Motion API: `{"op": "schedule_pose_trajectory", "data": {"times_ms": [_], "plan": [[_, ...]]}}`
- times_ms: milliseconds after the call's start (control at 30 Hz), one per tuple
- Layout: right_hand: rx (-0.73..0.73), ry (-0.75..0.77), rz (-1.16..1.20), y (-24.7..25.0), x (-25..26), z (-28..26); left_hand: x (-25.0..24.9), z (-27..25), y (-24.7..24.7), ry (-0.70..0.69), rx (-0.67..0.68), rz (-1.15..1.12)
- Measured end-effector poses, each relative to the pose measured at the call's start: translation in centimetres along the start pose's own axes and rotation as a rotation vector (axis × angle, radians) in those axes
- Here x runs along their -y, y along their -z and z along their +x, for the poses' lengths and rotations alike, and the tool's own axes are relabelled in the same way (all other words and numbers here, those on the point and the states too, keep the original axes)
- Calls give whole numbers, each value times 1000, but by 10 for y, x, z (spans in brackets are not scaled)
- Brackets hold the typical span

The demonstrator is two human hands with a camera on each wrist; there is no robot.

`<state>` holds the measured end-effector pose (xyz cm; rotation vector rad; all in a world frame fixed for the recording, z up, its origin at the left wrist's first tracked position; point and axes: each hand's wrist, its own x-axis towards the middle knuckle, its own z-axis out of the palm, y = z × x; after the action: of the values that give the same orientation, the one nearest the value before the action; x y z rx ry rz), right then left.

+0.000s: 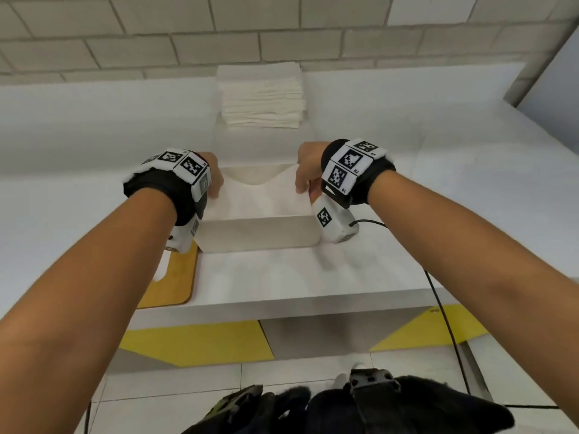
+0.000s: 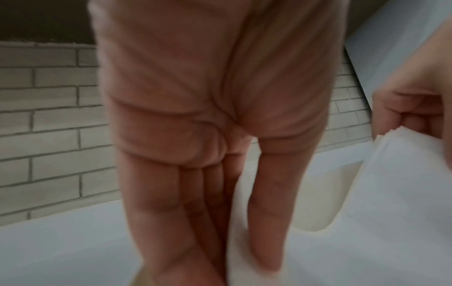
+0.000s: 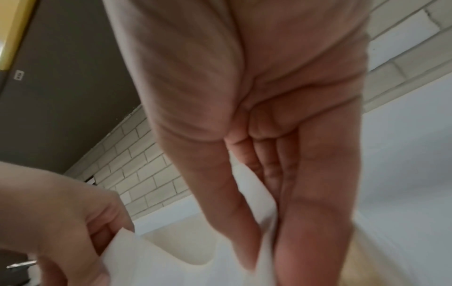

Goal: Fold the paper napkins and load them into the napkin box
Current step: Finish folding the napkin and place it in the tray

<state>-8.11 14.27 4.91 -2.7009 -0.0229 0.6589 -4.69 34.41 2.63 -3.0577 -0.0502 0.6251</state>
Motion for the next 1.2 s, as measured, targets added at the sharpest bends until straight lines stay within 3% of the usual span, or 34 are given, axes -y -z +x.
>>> {"op": "schedule_pose_trajectory", "data": {"times_ms": [367, 567, 667, 767, 833, 933, 1033, 1200], "plan": [[-183, -27, -255, -6, 11, 5, -10, -1, 2, -64, -49, 128], [-127, 14, -319, -7, 10, 2, -21, -8, -1, -141, -228, 181], [-100, 34, -316, -11, 2, 6, -34, -13, 8, -142, -230, 139], [-107, 71, -189, -4, -9, 0, -58, -23, 21, -212, -207, -10], [-177, 112, 12, 2, -22, -3, -76, -32, 31, -283, -199, -245], [-241, 181, 349, 13, -53, -11, -112, -48, 45, -414, -78, -672], [-281, 229, 583, 33, -96, -21, -160, -57, 58, -530, 21, -888], [-281, 85, 473, 68, -196, -18, -252, -36, 58, -554, 54, -951]]}}
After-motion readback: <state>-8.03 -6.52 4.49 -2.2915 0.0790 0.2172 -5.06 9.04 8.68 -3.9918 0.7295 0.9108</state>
